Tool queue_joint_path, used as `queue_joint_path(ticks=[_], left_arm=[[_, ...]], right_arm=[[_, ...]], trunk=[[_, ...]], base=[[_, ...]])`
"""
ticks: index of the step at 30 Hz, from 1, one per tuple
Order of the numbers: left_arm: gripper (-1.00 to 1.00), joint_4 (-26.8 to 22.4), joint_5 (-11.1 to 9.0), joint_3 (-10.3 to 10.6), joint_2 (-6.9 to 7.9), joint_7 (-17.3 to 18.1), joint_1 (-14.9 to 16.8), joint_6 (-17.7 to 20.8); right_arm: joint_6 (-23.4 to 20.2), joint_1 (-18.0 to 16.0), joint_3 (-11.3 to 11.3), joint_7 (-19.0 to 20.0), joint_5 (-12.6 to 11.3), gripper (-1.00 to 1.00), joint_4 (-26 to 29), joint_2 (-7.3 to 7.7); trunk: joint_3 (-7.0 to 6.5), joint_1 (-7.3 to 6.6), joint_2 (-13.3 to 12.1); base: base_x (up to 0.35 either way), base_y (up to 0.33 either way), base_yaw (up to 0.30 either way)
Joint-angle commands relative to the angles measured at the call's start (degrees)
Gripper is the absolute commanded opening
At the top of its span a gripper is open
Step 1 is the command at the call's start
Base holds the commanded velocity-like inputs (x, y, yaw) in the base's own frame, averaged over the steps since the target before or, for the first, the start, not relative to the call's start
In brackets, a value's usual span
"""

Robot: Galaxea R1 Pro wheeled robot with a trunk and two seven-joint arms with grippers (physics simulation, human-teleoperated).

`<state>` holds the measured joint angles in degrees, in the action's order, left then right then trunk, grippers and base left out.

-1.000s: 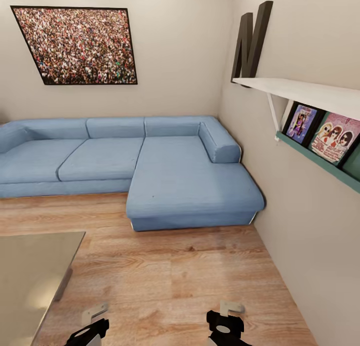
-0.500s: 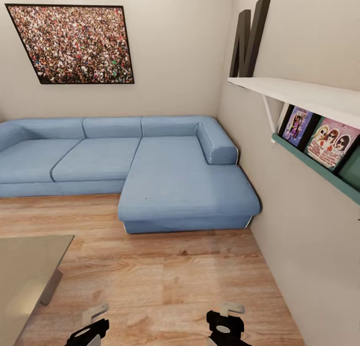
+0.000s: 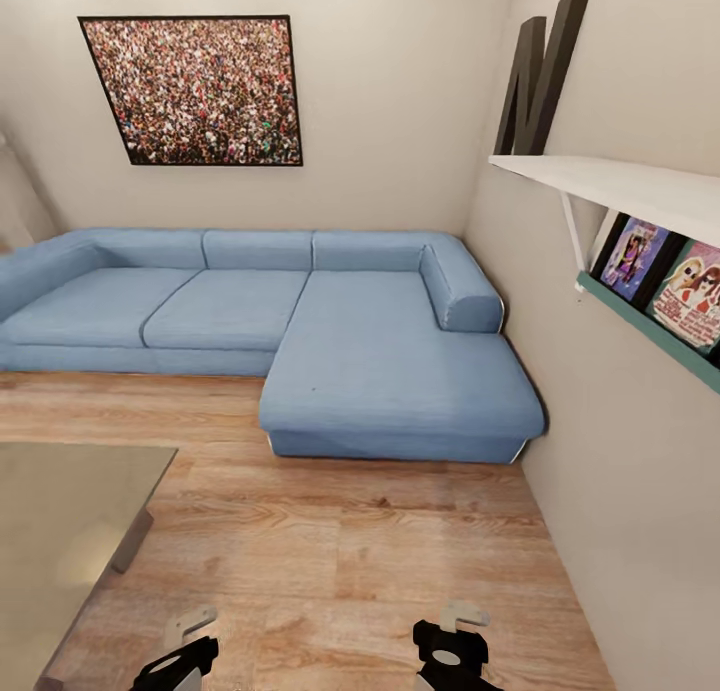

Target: Place each of the two pumpkins and all three candles from the living room inside a cabinet in the living room (use any cabinet), then make sure every cabinet is closed, and position the cauldron so it is next to a table in the living room.

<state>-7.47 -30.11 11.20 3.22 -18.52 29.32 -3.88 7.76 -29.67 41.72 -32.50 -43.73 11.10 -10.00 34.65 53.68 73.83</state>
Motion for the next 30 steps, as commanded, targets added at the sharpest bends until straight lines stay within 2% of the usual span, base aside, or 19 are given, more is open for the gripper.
queue_joint_path(ticks=[1,5,20,30], left_arm=[[1.00,0.0,-0.6,0.5,0.02,-0.2,0.0,-0.2],[1.00,0.0,-0.6,0.9,-0.04,-0.2,0.0,-0.2],[1.00,0.0,-0.6,1.9,-0.05,-0.2,0.0,-0.2],[1.00,0.0,-0.6,2.4,-0.05,-0.2,0.0,-0.2]], right_arm=[[0.3,0.0,0.4,-0.2,-0.6,1.00,0.0,0.00],[0.3,0.0,0.4,-0.2,-0.6,1.00,0.0,0.00],[0.3,0.0,0.4,-0.1,-0.6,1.00,0.0,0.00],[0.3,0.0,0.4,-0.1,-0.6,1.00,0.0,0.00]], trunk=[[0.05,0.00,0.0],[0.05,0.00,0.0],[0.05,0.00,0.0],[0.05,0.00,0.0]], base=[[-0.001,-0.052,0.280],[0.000,-0.196,0.155],[0.002,-0.085,0.015],[0.073,-0.145,0.056]])
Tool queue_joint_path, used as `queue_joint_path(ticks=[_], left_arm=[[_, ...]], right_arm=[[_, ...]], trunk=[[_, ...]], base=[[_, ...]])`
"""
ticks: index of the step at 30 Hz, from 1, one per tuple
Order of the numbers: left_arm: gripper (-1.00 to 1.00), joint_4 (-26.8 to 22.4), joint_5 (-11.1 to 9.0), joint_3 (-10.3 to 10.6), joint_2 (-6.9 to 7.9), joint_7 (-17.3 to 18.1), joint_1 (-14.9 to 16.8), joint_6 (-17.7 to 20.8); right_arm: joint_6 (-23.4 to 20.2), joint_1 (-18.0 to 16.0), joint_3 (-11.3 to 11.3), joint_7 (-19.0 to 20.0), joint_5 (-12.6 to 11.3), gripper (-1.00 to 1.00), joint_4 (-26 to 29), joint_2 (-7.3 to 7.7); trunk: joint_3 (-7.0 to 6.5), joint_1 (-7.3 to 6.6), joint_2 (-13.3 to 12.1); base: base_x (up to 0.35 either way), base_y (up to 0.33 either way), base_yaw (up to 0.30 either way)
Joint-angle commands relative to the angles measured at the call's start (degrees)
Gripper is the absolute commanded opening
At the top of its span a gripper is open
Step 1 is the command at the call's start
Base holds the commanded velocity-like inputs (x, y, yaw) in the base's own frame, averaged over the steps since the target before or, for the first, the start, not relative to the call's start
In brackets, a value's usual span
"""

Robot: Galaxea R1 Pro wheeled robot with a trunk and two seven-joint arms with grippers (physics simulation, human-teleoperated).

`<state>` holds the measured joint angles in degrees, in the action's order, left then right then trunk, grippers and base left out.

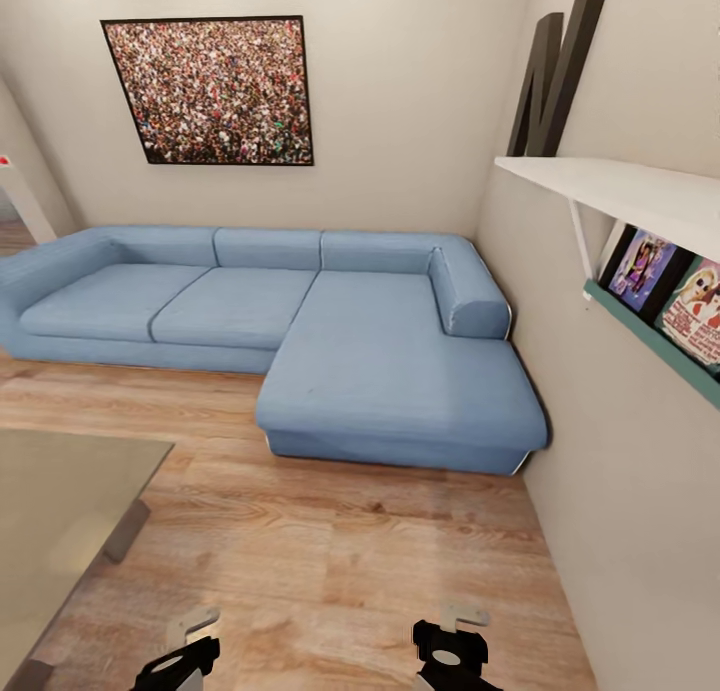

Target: Place each of the two pumpkins and all three candles from the living room inside a cabinet in the living room (use any cabinet), then make sure every cabinet is closed, and position the cauldron so it is next to a table in the living room.

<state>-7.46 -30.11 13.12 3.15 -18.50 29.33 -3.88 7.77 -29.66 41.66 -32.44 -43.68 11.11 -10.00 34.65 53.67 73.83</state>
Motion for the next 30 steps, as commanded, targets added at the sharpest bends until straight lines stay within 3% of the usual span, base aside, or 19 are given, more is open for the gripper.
queue_joint_path(ticks=[1,16,22,30], left_arm=[[1.00,0.0,-0.6,0.5,0.02,-0.2,0.0,-0.2],[1.00,0.0,-0.5,0.6,0.02,-0.2,-0.2,-0.3],[1.00,0.0,-0.6,0.9,-0.76,-0.2,-0.4,-4.0],[1.00,0.0,-0.5,0.9,-0.86,-0.2,-0.6,-4.5]], right_arm=[[0.3,0.0,0.5,-0.2,-0.6,1.00,0.0,0.00],[0.3,0.0,0.5,-0.2,-0.6,1.00,0.0,0.00],[0.3,0.0,0.5,-0.2,-0.6,1.00,0.0,0.00],[0.2,0.0,0.4,-0.1,-0.6,1.00,0.0,0.00]], trunk=[[0.05,0.01,0.0],[0.05,0.01,0.0],[0.05,0.01,0.0],[1.48,1.77,3.2]], base=[[0.105,-0.196,0.003],[0.012,-0.062,0.000],[0.000,-0.007,0.000],[0.000,0.000,0.000]])
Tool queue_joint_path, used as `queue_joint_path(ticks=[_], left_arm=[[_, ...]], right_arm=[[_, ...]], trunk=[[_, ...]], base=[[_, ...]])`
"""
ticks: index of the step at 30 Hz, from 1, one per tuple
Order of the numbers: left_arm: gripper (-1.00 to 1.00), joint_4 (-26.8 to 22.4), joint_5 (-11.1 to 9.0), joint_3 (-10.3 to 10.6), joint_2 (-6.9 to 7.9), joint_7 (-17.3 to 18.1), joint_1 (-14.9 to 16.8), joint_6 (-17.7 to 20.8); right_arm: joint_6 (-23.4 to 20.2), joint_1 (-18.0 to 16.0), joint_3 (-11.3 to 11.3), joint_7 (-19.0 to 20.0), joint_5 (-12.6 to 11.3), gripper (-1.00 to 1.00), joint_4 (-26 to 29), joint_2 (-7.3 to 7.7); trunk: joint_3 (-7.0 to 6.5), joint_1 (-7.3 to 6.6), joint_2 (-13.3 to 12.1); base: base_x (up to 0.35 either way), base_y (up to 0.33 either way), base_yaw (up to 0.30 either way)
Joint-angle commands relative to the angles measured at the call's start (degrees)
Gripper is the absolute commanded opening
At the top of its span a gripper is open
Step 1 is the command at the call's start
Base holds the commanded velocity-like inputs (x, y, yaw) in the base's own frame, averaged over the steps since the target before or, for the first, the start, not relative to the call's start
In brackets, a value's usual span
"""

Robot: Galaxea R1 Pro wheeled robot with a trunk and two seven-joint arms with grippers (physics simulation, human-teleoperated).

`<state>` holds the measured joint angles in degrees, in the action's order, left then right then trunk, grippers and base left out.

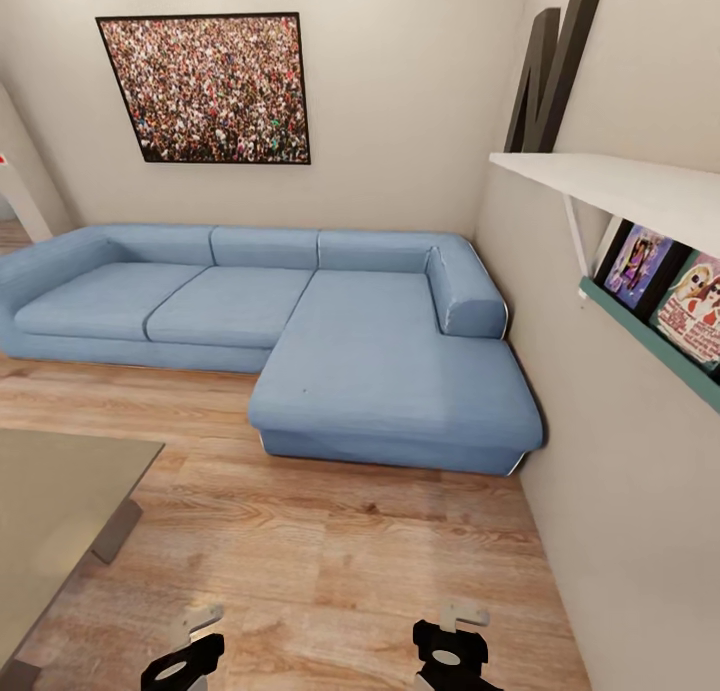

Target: Place each of the two pumpkins and all three candles from the living room inside a cabinet in the living room (use any cabinet), then make sure every cabinet is closed, and position the cauldron so it is next to a table in the living room.

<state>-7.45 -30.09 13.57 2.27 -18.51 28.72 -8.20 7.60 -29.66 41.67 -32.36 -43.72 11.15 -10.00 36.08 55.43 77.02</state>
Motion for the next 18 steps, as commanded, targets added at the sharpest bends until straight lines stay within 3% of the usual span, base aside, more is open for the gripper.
queue_joint_path(ticks=[1,18], left_arm=[[1.00,0.0,-0.5,0.5,0.02,-0.2,0.0,-0.1],[1.00,0.0,-0.5,0.5,-0.07,-0.1,-0.1,-0.8]], right_arm=[[0.3,0.0,0.4,-0.2,-0.6,1.00,0.0,0.00],[2.9,0.0,0.3,-0.3,-0.7,1.00,0.0,0.00]], trunk=[[0.23,0.22,0.4],[3.29,3.96,7.3]], base=[[0.000,0.000,0.000],[0.000,0.000,0.000]])
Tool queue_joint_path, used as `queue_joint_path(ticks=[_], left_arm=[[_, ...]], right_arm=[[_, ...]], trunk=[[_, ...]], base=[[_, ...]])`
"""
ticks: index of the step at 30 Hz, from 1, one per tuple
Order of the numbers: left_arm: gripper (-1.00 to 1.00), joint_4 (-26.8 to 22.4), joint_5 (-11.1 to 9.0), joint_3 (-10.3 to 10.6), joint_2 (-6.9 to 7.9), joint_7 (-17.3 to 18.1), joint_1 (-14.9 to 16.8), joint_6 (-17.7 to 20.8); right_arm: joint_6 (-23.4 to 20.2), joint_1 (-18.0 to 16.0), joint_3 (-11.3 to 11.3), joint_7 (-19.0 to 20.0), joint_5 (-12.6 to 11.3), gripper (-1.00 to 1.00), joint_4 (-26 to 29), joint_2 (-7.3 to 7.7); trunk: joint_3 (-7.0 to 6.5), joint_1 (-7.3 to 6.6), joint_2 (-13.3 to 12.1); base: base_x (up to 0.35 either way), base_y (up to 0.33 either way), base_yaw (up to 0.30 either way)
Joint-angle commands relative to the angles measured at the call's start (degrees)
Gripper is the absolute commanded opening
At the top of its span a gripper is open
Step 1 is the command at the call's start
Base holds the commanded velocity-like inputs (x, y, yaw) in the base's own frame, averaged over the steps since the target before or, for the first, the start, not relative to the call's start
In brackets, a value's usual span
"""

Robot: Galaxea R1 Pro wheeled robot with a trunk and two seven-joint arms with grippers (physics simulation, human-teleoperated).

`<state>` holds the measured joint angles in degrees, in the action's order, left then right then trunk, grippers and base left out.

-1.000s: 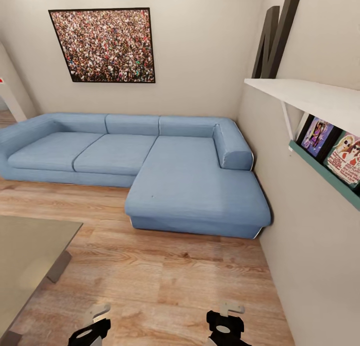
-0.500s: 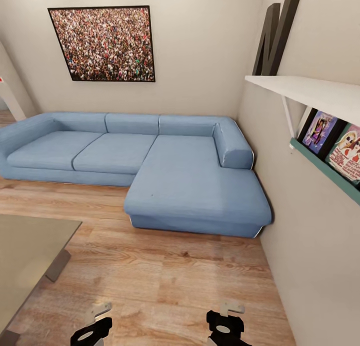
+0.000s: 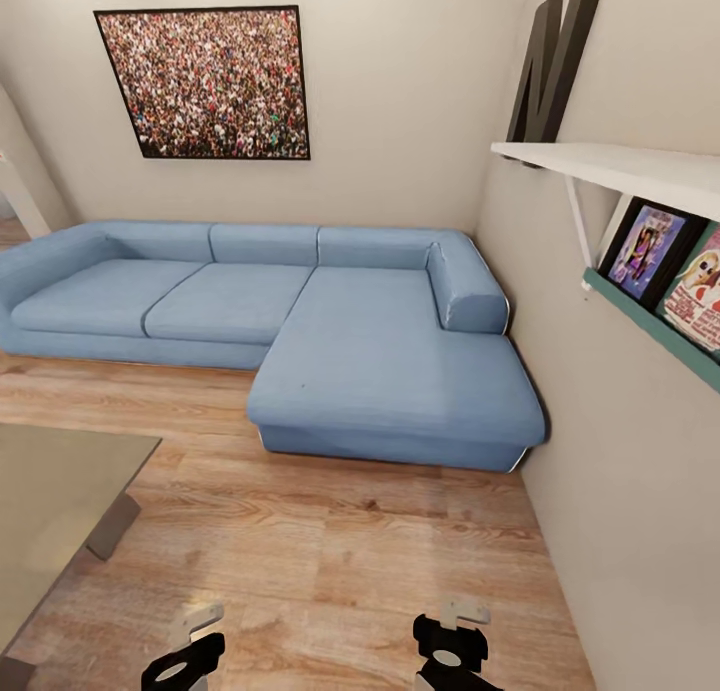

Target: Place each of the two pumpkins and all three candles from the living room inside a cabinet in the living room (use any cabinet), then make sure every cabinet is closed, and position the cauldron so it is next to a table in the living room.

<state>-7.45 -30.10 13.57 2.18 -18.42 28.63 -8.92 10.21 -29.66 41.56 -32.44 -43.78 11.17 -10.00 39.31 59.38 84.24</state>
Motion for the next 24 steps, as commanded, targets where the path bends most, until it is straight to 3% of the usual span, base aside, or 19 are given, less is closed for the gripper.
queue_joint_path(ticks=[1,6,9,12,17,22,24], left_arm=[[1.00,0.0,-0.5,0.5,0.00,-0.2,0.0,-0.2],[1.00,0.0,-0.5,0.5,0.03,0.7,0.0,-0.2],[1.00,0.0,-0.7,0.5,0.48,6.5,0.0,-0.2],[1.00,0.0,-0.7,0.6,0.75,9.2,0.0,-0.1],[1.00,0.0,-0.7,0.6,0.81,10.6,0.0,-0.1],[1.00,0.0,-0.7,0.6,0.82,10.8,0.0,-0.1],[1.00,0.0,-0.7,0.6,0.85,10.8,0.0,-0.1]], right_arm=[[0.4,0.0,0.4,-0.2,-0.6,1.00,0.0,0.00],[1.3,0.0,0.4,-0.2,-0.6,1.00,0.0,0.00],[1.5,0.0,0.5,-0.4,-0.6,1.00,0.0,0.00],[1.5,0.0,0.5,-0.6,-0.6,1.00,0.0,0.00],[1.7,0.0,0.5,-0.5,-0.6,1.00,0.8,0.00],[2.3,0.0,0.4,-0.1,-1.0,1.00,7.8,0.00],[2.4,0.0,0.4,0.0,-1.0,1.00,9.3,0.68]], trunk=[[0.23,0.22,0.4],[1.13,1.32,2.4],[1.67,1.98,3.6],[2.21,2.64,4.9],[3.10,3.74,6.9],[4.00,4.83,8.9],[4.36,5.27,9.7]], base=[[0.000,0.000,0.000],[0.000,0.000,0.000],[0.000,0.000,0.000],[0.000,0.000,0.000],[0.000,0.000,0.000],[0.000,0.000,0.000],[0.000,0.000,0.000]])
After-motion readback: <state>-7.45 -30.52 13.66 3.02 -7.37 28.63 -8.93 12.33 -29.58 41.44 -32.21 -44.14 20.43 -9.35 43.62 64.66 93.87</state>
